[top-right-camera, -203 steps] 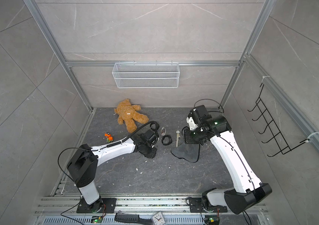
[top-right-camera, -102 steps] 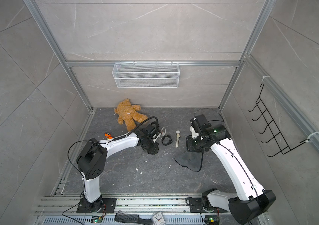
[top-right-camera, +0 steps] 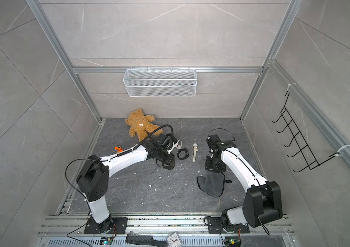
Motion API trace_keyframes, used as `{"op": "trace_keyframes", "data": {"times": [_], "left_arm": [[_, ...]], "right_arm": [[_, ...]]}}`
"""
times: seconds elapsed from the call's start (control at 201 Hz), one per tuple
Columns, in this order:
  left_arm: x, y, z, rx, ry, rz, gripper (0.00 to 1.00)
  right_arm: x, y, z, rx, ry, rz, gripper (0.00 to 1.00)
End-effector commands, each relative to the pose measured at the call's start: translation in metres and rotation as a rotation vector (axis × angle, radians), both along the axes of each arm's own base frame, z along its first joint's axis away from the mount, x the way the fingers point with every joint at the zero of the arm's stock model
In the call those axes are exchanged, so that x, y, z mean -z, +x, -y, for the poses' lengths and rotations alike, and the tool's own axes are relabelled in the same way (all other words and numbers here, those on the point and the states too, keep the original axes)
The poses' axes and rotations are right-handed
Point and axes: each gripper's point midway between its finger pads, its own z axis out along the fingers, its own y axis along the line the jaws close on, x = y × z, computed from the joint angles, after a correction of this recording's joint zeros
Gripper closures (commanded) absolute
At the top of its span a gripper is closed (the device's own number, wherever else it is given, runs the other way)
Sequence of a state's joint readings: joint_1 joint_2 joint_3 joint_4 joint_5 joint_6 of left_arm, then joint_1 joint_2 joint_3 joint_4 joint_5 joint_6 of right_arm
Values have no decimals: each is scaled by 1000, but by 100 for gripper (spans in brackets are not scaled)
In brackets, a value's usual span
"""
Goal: Wipe the watch dial
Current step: Place the cleaning item at the center of the board.
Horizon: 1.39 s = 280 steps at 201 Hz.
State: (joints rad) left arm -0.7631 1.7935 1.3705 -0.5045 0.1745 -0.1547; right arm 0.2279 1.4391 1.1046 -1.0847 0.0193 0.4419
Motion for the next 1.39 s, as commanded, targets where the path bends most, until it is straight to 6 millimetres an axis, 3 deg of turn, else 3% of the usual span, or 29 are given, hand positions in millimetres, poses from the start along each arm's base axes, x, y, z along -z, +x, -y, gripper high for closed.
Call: {"op": "trace_keyframes", "data": {"times": [0.0, 0.07, 0.249, 0.319, 0.368, 0.423, 0.637, 0.757, 0.896, 1.03, 1.1, 1.17, 1.389], "left_arm": [[-67, 13, 11, 25, -244, 83, 83], [-83, 20, 11, 18, -287, 63, 89], [-105, 32, 18, 27, -312, 124, 86], [-115, 30, 22, 43, -346, 120, 73], [-121, 23, 28, 97, -383, 92, 73], [-121, 21, 31, 102, -406, 74, 73], [-126, 27, 31, 40, -470, 82, 75], [-143, 24, 27, 53, -416, 268, 74], [-155, 17, 20, 94, -413, 427, 47], [-159, -4, 32, 215, -508, 398, 41], [-164, -16, 41, 268, -574, 340, 2], [-170, -26, 49, 326, -627, 305, 0], [-167, -4, 32, 149, -588, 412, 0]], "right_arm": [[15, 8, 4, 40, 1, 5, 100], [20, 9, 6, 41, 1, -4, 100], [26, 10, 11, 47, -4, -23, 100], [26, 9, 14, 52, -13, -25, 85], [24, 9, 17, 56, -25, -19, 63], [17, 8, 20, 58, -40, -6, 51], [-11, 6, 27, 49, -75, 35, 44], [-20, 0, 27, 52, -69, 36, 42], [-36, -7, 31, 66, -78, 60, 31], [-36, -18, 13, 81, 30, 43, 31], [-32, -26, 0, 96, 91, 41, 30], [-23, -36, -11, 106, 137, 27, 30], [0, -53, -27, 128, 190, -12, 31]]}}
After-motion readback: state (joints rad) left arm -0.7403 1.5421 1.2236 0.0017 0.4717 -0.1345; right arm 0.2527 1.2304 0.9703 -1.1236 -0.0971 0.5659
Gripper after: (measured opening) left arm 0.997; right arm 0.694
